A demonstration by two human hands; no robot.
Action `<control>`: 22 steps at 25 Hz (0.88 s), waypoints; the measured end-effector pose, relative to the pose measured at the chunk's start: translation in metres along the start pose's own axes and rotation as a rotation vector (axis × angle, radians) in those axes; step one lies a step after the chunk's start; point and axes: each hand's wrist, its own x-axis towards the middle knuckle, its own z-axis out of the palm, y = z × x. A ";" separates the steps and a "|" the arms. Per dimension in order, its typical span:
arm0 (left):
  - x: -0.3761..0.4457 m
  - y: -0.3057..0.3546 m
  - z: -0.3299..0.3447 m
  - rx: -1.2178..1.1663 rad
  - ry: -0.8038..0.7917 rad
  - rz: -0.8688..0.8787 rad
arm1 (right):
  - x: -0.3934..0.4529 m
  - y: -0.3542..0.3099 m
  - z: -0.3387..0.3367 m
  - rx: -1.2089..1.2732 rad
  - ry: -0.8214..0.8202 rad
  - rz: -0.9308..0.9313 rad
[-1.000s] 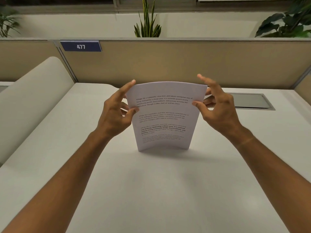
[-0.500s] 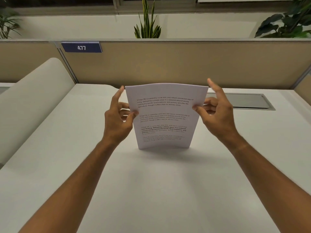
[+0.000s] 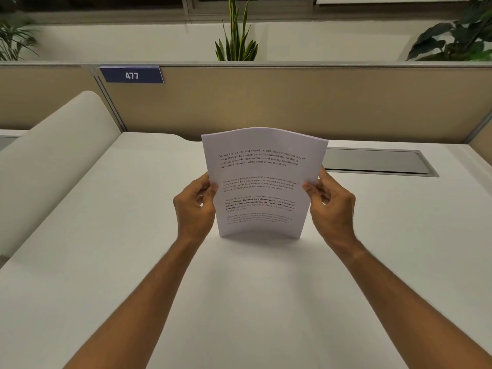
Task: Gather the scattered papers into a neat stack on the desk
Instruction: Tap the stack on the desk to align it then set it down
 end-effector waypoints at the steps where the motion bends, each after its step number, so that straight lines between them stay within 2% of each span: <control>1: 0.001 0.000 -0.001 0.001 -0.005 -0.009 | 0.001 0.002 -0.001 0.006 -0.001 0.016; 8: -0.001 -0.004 -0.007 -0.001 -0.015 -0.224 | 0.000 0.017 -0.011 0.087 -0.102 0.200; 18: 0.017 -0.023 0.000 -0.049 -0.062 -0.285 | 0.013 0.039 -0.004 0.180 -0.109 0.359; 22: 0.052 -0.033 0.001 -0.130 -0.078 -0.427 | 0.047 0.038 0.011 0.195 -0.140 0.418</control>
